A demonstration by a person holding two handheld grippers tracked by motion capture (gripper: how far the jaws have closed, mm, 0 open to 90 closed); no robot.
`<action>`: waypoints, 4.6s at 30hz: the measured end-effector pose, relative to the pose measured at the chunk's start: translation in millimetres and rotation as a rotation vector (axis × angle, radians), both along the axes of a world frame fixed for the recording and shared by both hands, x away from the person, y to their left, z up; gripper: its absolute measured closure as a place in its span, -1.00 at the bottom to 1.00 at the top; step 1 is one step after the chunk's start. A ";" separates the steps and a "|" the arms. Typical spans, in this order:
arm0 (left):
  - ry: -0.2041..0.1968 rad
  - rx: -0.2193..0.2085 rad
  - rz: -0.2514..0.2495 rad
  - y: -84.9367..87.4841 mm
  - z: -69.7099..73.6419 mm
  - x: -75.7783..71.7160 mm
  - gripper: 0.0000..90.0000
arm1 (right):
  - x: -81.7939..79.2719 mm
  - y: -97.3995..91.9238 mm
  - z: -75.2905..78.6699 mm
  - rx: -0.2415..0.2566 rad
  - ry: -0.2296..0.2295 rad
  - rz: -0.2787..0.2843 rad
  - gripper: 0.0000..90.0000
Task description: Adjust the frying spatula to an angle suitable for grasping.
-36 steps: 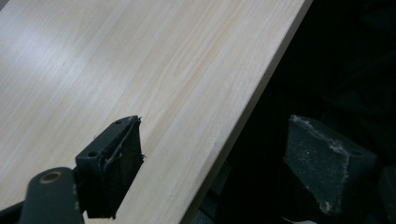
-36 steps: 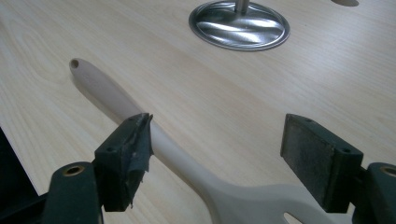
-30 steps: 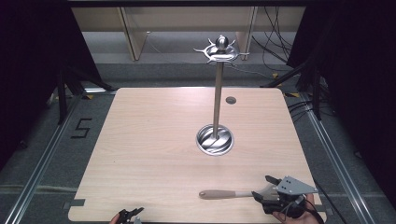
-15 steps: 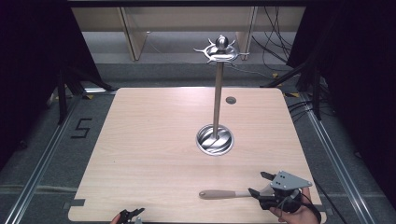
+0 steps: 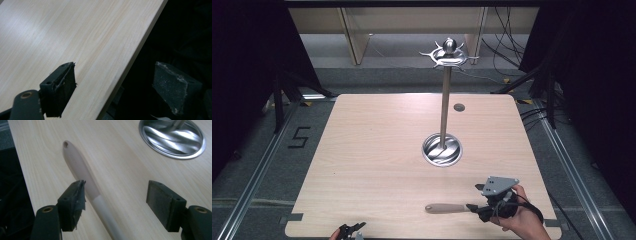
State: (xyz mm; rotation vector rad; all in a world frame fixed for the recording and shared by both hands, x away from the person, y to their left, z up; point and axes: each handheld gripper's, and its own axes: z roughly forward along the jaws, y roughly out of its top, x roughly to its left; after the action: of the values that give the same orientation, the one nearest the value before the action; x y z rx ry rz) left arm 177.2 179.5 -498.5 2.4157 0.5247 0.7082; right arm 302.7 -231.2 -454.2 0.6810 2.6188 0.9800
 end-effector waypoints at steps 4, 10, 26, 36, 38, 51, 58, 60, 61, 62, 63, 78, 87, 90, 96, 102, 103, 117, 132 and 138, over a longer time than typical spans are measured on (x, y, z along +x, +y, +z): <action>-0.008 -0.001 0.001 -0.8 -0.8 -0.3 -0.61 | 4.4 15.3 -2.7 -0.068 0.048 0.047 -0.17; 0.000 0.002 -0.002 0.0 -0.5 0.1 -0.61 | 10.6 26.9 -7.2 -0.134 0.056 0.129 -0.05; -0.015 -0.001 0.002 -2.5 -2.8 0.0 -0.61 | 21.4 42.7 -21.0 -0.342 0.173 0.226 0.35; -0.009 -0.006 -0.002 -1.8 -2.0 0.0 -0.61 | 21.3 51.4 -23.5 -0.410 0.211 0.186 0.43; -0.009 -0.005 -0.002 -1.8 -2.1 0.0 -0.61 | 23.9 51.3 -24.8 -0.399 0.194 0.234 0.49; -0.020 -0.006 0.003 -3.0 -2.8 -0.6 -0.61 | 26.7 62.4 -20.7 -0.500 0.205 0.230 0.64; -0.013 -0.005 0.001 -2.5 -2.7 -0.2 -0.61 | 30.4 63.6 -20.4 -0.518 0.212 0.206 0.67; -0.013 -0.004 0.001 -2.5 -2.8 -0.2 -0.61 | 31.6 63.5 -20.6 -0.517 0.220 0.192 0.67; -0.020 -0.005 0.002 -3.0 -2.8 -0.6 -0.61 | 33.9 63.1 -20.5 -0.521 0.223 0.204 0.67; -0.020 -0.005 0.002 -3.0 -2.8 -0.6 -0.61 | 33.9 63.1 -20.5 -0.521 0.223 0.204 0.67; -0.009 -0.002 -0.010 -2.0 -0.8 -0.7 -0.61 | 34.7 64.9 -21.3 -0.526 0.192 0.226 0.67; -0.010 0.001 -0.006 -0.4 0.8 -1.2 -0.60 | 38.7 50.4 -3.9 -0.406 0.107 0.213 0.68; 0.006 -0.005 -0.011 0.9 1.5 0.1 -0.60 | 40.4 20.1 34.4 -0.180 -0.024 0.091 0.69; -0.007 -0.011 -0.004 -0.1 -0.1 0.4 -0.60 | 38.8 10.7 41.9 -0.114 -0.045 0.053 0.69; -0.020 -0.008 0.005 0.6 1.4 -0.7 -0.60 | 39.7 -4.9 52.4 -0.017 -0.070 0.025 0.69; -0.003 -0.017 0.000 0.6 0.5 0.0 -0.60 | 38.9 -15.1 60.2 0.054 -0.089 0.007 0.69; -0.007 -0.021 0.003 0.2 -0.4 0.3 -0.60 | 39.2 -17.8 62.1 0.070 -0.093 0.003 0.69; -0.020 -0.006 0.014 0.1 -0.5 0.0 -0.60 | 43.1 -22.1 79.3 0.347 -0.135 -0.037 0.69; -0.007 -0.020 -0.005 -0.6 0.0 -0.4 -0.60 | 58.7 -1.3 98.7 0.428 -0.175 -0.005 0.69; -0.009 -0.025 -0.003 -0.5 -0.3 0.1 -0.60 | 64.5 2.6 112.2 0.457 -0.192 -0.009 0.69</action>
State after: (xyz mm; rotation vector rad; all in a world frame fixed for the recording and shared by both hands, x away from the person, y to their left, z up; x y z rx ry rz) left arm 177.2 179.1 -498.8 2.3891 0.5233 0.7068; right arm 367.2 -228.6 -342.0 0.6545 2.2394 1.5785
